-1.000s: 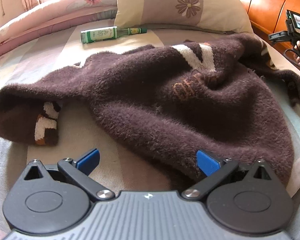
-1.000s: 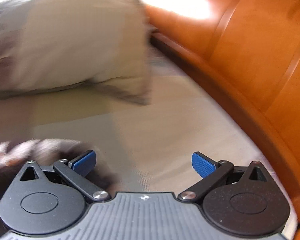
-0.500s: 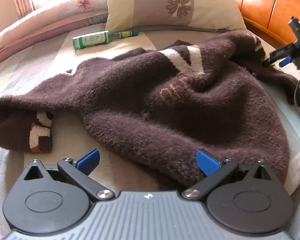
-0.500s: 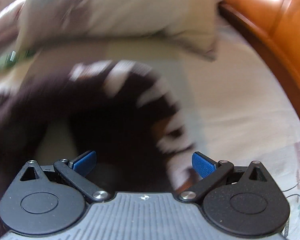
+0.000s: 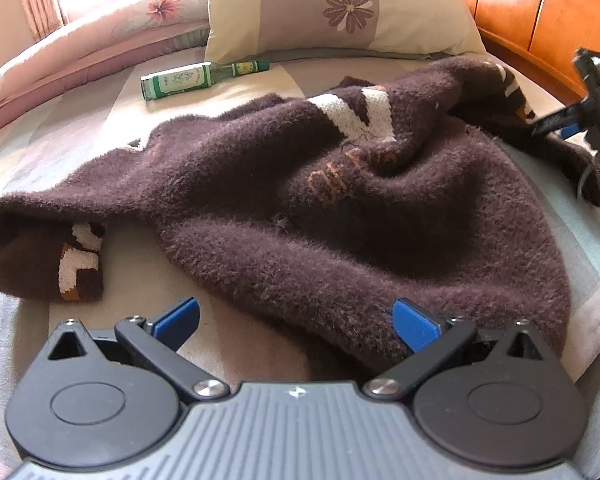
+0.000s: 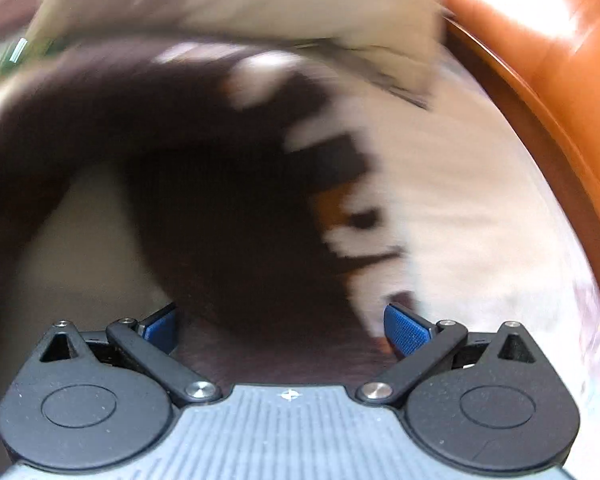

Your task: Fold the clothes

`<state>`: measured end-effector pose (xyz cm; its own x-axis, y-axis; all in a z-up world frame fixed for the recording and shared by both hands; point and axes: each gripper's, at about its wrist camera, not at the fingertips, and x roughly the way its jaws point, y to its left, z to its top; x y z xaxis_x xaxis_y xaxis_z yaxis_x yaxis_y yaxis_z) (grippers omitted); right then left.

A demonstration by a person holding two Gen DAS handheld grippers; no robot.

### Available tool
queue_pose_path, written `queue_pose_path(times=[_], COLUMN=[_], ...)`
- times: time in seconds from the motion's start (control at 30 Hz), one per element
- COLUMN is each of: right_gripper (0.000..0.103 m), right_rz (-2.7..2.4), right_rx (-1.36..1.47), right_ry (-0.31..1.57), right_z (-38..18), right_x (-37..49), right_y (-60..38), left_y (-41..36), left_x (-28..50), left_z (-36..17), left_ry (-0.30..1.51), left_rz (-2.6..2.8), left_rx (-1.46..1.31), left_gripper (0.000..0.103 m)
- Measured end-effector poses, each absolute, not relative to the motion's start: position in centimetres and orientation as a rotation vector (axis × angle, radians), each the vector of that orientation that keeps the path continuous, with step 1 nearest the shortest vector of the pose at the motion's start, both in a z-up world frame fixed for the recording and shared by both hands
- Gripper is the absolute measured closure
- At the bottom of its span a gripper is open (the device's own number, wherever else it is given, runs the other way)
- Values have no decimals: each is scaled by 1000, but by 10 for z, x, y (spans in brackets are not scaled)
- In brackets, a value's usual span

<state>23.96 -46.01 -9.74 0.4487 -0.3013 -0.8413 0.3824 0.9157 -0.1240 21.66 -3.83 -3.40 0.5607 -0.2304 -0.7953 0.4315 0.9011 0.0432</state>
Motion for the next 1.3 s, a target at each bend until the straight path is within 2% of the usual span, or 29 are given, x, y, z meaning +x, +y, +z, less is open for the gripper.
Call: queue_pose_path(times=[0.23,0.57,0.7,0.83,1.0,1.3], right_gripper=[0,0,0,0,0,0], right_rz=[-540,-800,-894,-725,-469,-57], right_rx=[286,338,308,296,209,243], right_ry=[972,844,848,862,886,865], right_z=[-84,-62,-61,-61,-63,-46], right_x=[202,130,115,117,160,240], right_y=[-531,-572,-588,-562,-506,-391], left_y=[-42,-35,-38,-43,-43,-12], left_x=[216,212,210,209,208,223], left_z=[-35,-34,-34,-34,-32,-31], left_ry=[895,889,890,889,885,904], left_rz=[-405,-383,-397,-408,-415,-354], left_rx=[250,247,254,261,270,221], left_gripper=[1,1,1,1,1,1])
